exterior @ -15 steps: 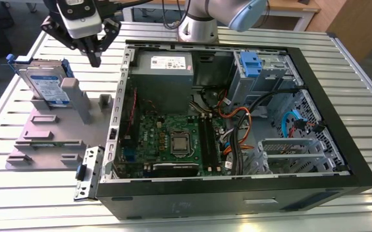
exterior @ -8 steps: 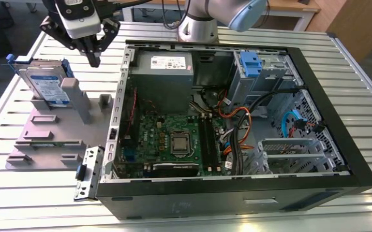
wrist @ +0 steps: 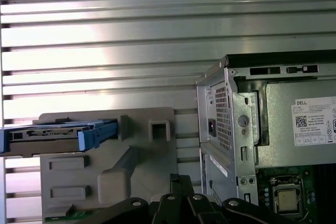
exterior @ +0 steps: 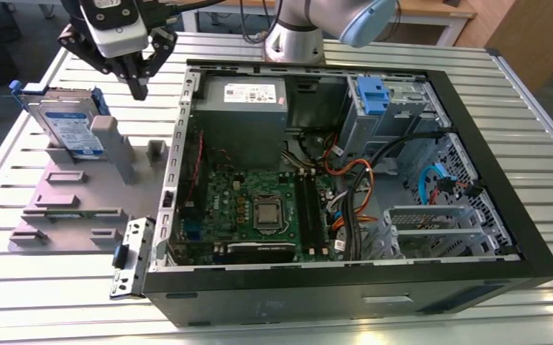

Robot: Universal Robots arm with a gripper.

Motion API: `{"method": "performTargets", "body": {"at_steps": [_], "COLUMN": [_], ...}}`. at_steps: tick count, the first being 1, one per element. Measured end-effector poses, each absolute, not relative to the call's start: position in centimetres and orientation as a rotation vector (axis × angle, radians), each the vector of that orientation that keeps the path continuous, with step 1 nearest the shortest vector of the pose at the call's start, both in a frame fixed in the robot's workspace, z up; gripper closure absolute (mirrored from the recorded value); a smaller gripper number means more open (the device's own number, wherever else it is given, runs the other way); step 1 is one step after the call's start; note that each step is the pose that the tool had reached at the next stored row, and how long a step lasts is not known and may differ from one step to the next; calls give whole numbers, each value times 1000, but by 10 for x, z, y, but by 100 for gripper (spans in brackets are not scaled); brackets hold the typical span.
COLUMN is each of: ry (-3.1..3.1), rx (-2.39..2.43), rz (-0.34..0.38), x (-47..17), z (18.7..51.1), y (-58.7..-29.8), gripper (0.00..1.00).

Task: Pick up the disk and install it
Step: 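Reach for the disk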

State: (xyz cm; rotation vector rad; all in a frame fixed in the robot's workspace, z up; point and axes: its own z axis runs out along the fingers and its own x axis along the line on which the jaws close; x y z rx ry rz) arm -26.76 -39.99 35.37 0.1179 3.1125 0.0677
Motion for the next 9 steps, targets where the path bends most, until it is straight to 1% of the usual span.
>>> {"method": "performTargets", "body": {"at_steps": [9], "ry": [3112], "rx": [118], "rz": [68], "x": [-269], "z": [353], "y": [-400], "gripper": [89]}}
